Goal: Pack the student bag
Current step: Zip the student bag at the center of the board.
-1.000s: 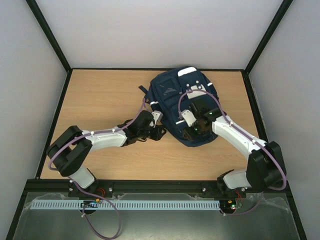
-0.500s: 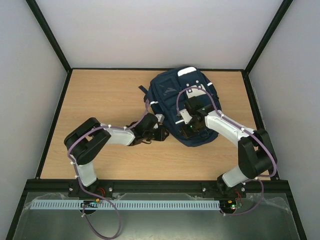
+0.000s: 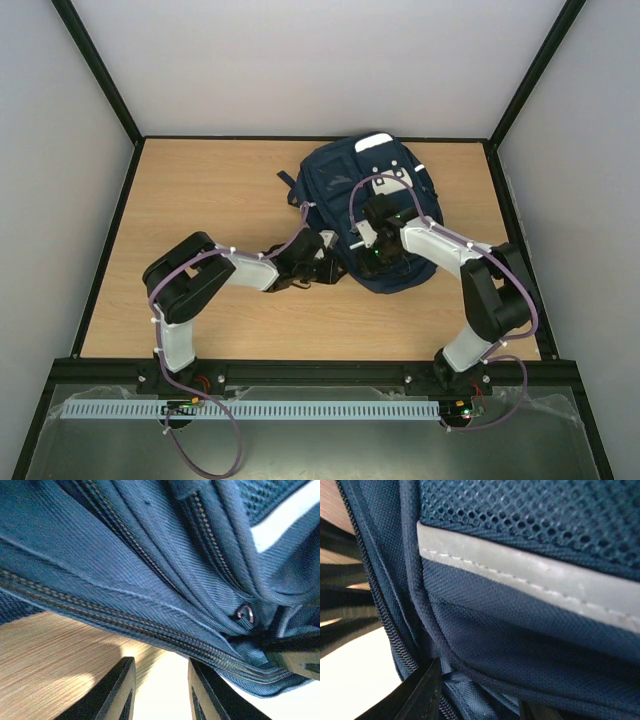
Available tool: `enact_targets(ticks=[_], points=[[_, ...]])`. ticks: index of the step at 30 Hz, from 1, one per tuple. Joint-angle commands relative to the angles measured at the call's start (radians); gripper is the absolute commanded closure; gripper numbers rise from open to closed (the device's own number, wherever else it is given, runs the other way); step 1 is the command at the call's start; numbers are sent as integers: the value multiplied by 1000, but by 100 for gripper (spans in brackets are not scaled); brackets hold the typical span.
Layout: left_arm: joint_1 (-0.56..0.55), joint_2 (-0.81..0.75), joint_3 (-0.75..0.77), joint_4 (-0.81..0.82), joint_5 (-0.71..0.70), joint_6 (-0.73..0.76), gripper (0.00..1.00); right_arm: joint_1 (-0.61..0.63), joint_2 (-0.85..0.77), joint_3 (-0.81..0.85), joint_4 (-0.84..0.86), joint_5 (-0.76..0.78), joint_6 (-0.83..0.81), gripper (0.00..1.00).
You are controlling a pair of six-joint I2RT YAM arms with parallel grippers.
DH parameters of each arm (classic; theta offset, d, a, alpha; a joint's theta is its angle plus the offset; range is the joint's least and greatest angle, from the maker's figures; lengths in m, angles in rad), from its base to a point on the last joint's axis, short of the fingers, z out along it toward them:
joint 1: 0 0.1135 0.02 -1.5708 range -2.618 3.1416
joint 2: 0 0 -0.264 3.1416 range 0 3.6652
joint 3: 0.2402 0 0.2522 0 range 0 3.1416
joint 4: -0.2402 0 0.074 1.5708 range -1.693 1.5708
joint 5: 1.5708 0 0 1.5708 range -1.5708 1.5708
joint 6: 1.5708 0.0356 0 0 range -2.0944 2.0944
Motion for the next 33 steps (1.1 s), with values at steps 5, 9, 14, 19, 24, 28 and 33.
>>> enact_targets(ticks=[5,9,14,19,24,28,33], points=[[-18,14,10,66,23,18,70,9,97,55,69,81,24,69],[-18,7,-1,63,20,19,71,9,73,43,43,83,15,76],[-18,-15,-15,55,4,21,70,7,1,13,15,92,-11,82],[-17,-29,-23,53,-2,21,69,7,-10,-11,4,99,-24,79],[-17,-33,-26,55,-2,15,69,7,-8,-25,29,126,-26,64],[-19,-36,-29,55,-2,9,69,7,-26,-28,53,180,-39,66],[-19,-41,-26,52,-2,9,69,7,-49,-47,51,174,-49,83]])
